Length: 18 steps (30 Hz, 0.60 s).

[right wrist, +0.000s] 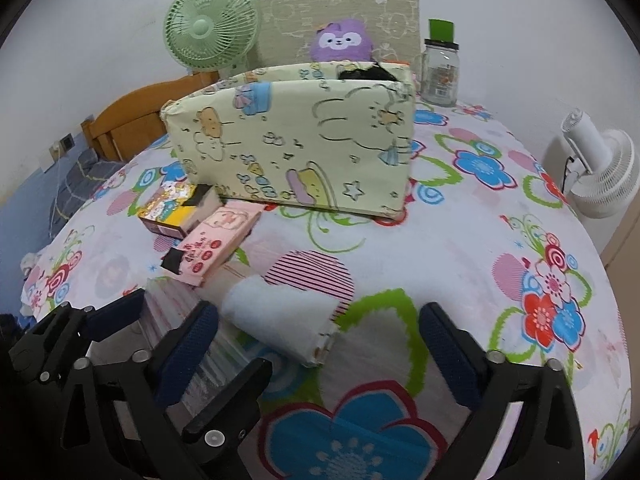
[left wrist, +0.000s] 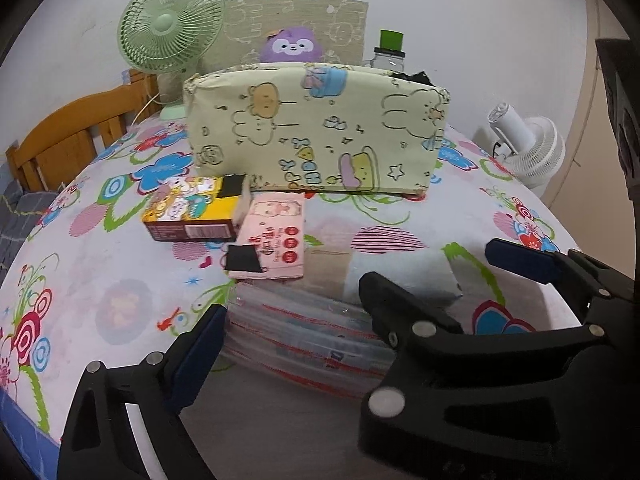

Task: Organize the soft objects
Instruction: 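Move the right tool to the white rolled item while the left tool approaches the clear plastic bags, then grasp the white rolled item with the right tool while the left tool grasps the clear plastic bags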

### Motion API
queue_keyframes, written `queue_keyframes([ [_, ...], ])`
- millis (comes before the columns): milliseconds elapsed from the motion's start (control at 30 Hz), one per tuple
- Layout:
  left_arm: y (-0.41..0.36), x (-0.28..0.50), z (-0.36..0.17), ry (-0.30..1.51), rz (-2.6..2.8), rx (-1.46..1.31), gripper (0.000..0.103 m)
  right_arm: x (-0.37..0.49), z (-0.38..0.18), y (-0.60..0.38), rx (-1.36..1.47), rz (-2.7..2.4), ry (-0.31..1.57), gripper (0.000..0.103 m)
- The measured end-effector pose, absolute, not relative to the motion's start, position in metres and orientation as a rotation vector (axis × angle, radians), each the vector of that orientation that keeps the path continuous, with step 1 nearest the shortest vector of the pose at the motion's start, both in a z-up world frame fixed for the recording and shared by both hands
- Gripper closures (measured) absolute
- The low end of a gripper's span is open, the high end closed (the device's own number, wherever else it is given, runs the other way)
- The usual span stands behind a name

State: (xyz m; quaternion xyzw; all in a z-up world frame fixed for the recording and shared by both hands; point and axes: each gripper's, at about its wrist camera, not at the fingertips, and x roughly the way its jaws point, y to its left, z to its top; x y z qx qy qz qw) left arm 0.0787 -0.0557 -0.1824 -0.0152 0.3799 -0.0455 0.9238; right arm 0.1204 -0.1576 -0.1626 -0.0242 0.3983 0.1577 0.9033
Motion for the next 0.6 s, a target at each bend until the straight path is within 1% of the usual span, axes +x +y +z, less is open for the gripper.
queue_keyframes([
  [33, -0.055, 0.078, -0.183, 0.78, -0.09, -0.028, 0.007, 0.121, -0.163, -0.155, -0.056, 0.33, 0.828, 0.019],
  [67, -0.055, 0.078, -0.183, 0.779, -0.081, -0.022, 0.007, 0.122, -0.164, -0.153, -0.06, 0.33, 0.837, 0.025],
  [100, -0.054, 0.078, -0.183, 0.779, -0.077, -0.019, 0.007, 0.123, -0.165, -0.152, -0.058, 0.332, 0.845, 0.028],
  [167, -0.053, 0.077, -0.183, 0.778, -0.077, -0.021, 0.007, 0.123, -0.166, -0.153, -0.05, 0.335, 0.846, 0.042],
  [200, -0.053, 0.077, -0.183, 0.778, -0.076, -0.018, 0.008, 0.123, -0.166, -0.152, -0.054, 0.336, 0.847, 0.047],
  [333, -0.053, 0.075, -0.183, 0.778, -0.079, -0.017, 0.008, 0.121, -0.166, -0.152, -0.059, 0.338, 0.845, 0.054],
  [467, -0.055, 0.074, -0.182, 0.782, -0.087, -0.017, 0.008, 0.116, -0.163, -0.153, -0.062, 0.33, 0.835, 0.057],
  [600, -0.058, 0.071, -0.178, 0.775, -0.095, -0.02, 0.009, 0.112, -0.159, -0.157, -0.058, 0.317, 0.824, 0.057],
])
